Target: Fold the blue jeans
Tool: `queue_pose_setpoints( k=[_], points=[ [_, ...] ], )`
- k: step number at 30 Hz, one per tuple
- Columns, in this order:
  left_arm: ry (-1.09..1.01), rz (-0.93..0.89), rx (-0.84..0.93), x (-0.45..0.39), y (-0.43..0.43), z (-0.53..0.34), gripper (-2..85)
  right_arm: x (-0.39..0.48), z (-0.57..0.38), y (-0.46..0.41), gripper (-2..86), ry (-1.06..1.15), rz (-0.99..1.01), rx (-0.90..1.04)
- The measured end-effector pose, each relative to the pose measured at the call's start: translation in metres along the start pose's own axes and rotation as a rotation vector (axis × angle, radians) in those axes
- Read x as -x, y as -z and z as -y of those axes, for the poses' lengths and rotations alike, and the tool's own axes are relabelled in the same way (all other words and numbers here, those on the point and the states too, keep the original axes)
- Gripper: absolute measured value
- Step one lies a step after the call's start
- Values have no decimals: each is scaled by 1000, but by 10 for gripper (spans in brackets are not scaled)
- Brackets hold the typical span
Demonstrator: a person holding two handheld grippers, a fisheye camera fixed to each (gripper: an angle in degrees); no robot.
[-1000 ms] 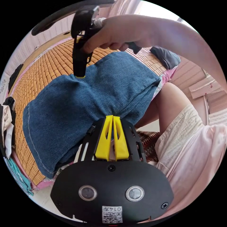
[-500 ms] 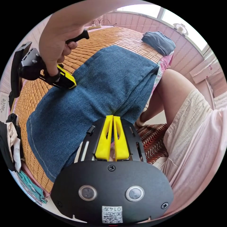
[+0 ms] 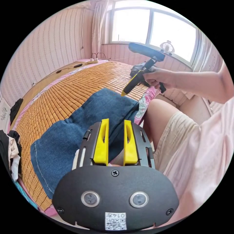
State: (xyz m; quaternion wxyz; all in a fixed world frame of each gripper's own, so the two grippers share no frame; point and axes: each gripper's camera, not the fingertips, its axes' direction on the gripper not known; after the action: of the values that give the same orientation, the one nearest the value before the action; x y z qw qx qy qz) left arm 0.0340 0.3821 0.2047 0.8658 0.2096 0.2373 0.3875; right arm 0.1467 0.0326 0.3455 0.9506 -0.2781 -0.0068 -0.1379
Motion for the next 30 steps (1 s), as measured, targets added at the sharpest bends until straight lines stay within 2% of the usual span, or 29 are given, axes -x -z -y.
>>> queue_pose_setpoints(
  k=[3, 6, 8, 11, 13, 15, 19, 21, 23, 25, 27, 30],
  points=[
    [-61, -26, 24, -22, -14, 26, 136, -48, -48, -18, 122, -108, 145, 15],
    [-113, -52, 65, -44, -30, 44, 148, -75, -70, -47, 93, -149, 237, 81],
    [-132, -61, 84, -54, -36, 54, 157, -81, -83, -42, 38, -116, 227, 39],
    [-181, -37, 90, -70, -38, 70, 161, -84, -99, -10, 18, -22, 303, -66],
    [-179, -1, 93, -75, -37, 79, 149, -85, -110, 8, 10, 35, 398, -117],
    [-145, 104, 118, -74, -30, 87, 57, -86, -124, 21, 4, 91, 396, -152],
    [-104, -22, 159, -63, -25, 79, 33, -154, -168, 34, 9, -134, 323, -344],
    [-121, -14, 144, -69, -14, 72, 29, -190, -177, 13, 82, -278, 316, -325],
    [-154, -9, 145, -74, -5, 67, 27, -221, -178, -25, 145, -369, 452, -257],
    [-172, -24, 143, -76, 4, 62, 27, -233, -176, -52, 154, -418, 563, -229],
    [-180, -46, 131, -74, 18, 53, 26, -239, -175, -69, 137, -424, 705, -247],
    [-160, -48, 98, -69, 33, 42, 26, -250, -181, -80, 42, -460, 807, -268]
  ],
)
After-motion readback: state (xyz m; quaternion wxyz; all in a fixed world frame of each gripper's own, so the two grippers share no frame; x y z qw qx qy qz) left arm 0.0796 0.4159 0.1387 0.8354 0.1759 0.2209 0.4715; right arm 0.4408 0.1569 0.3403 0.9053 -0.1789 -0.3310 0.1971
